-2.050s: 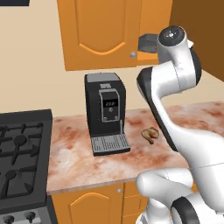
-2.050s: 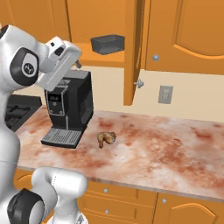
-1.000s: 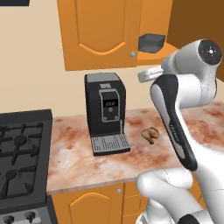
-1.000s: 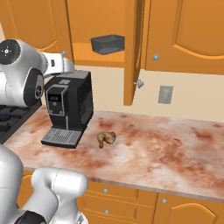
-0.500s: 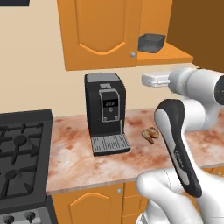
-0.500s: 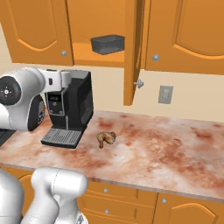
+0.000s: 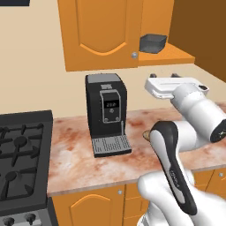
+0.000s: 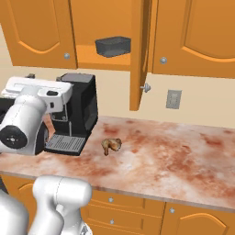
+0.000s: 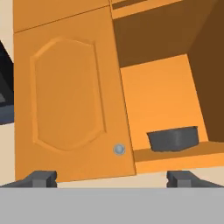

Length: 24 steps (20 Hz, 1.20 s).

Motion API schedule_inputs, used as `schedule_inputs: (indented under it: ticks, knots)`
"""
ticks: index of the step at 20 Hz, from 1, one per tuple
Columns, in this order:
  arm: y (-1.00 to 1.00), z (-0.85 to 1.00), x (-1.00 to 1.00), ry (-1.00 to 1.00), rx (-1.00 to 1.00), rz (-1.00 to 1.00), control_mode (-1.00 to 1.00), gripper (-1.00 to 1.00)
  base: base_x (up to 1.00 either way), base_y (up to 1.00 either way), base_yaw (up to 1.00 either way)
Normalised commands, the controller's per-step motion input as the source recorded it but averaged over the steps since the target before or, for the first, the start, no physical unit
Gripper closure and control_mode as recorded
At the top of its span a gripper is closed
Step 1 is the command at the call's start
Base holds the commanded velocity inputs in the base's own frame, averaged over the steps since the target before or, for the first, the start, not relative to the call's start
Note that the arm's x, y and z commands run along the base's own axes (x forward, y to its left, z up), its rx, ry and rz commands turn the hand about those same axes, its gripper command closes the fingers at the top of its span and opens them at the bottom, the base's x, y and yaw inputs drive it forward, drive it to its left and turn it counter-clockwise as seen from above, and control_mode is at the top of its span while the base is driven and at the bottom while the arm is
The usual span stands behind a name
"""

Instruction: Retrieve the tupperware from the cabinet, then place the raw meat into the tupperware to avoid contamination.

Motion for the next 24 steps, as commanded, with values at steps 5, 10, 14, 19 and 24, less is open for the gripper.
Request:
schedule_inputs:
  ticks: [5, 10, 14, 19, 24]
  knots:
    - [0.07, 0.09, 0.0, -0.21, 0.04, 0.0, -1.0, -1.0, 0.0, 0.0, 0.0]
    - [0.05, 0.24, 0.0, -0.08, -0.04, 0.0, -1.0, -1.0, 0.0, 0.0, 0.0]
    - [0.0, 0.19, 0.01, -0.03, -0.1, -0.02, -1.0, -1.0, 0.0, 0.0, 0.0]
    - [0.0, 0.03, 0.11, 0.0, -0.1, -0.02, -1.0, -1.0, 0.0, 0.0, 0.0]
    - [0.0, 0.0, 0.28, 0.0, -0.08, -0.03, -1.0, -1.0, 0.0, 0.0, 0.0]
